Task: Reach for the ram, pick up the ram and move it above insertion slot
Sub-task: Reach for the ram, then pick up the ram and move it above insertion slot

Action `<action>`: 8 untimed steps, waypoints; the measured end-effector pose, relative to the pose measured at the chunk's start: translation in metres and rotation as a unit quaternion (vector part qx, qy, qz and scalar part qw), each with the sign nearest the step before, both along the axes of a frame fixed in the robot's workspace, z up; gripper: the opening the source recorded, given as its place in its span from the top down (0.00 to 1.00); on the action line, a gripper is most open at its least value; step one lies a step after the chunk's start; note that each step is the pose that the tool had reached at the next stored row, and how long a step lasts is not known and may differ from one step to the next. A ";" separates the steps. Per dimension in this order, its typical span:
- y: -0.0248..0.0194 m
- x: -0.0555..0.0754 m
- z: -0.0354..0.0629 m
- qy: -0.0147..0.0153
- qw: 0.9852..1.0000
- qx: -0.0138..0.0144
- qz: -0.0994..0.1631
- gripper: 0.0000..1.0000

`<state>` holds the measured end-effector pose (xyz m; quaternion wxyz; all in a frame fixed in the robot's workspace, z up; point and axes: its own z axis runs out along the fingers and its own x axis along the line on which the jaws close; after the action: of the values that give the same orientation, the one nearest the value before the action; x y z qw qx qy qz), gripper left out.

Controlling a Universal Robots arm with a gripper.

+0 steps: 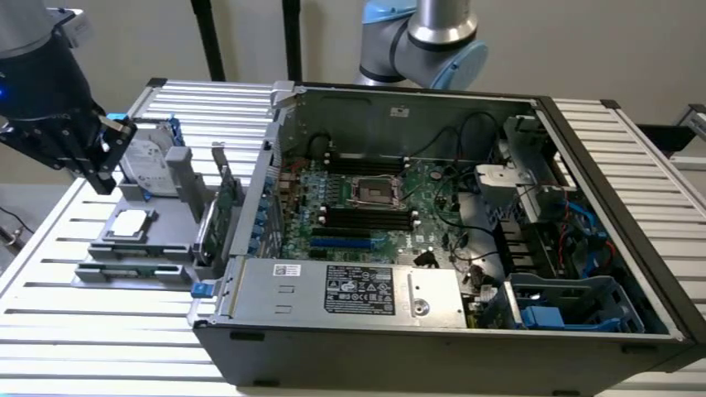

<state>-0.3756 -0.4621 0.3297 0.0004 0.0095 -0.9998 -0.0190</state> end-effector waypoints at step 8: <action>-0.0002 0.000 0.0000 0.000 0.999 0.000 0.045 0.89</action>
<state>-0.3755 -0.4622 0.3297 0.0013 0.0543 -0.9983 -0.0190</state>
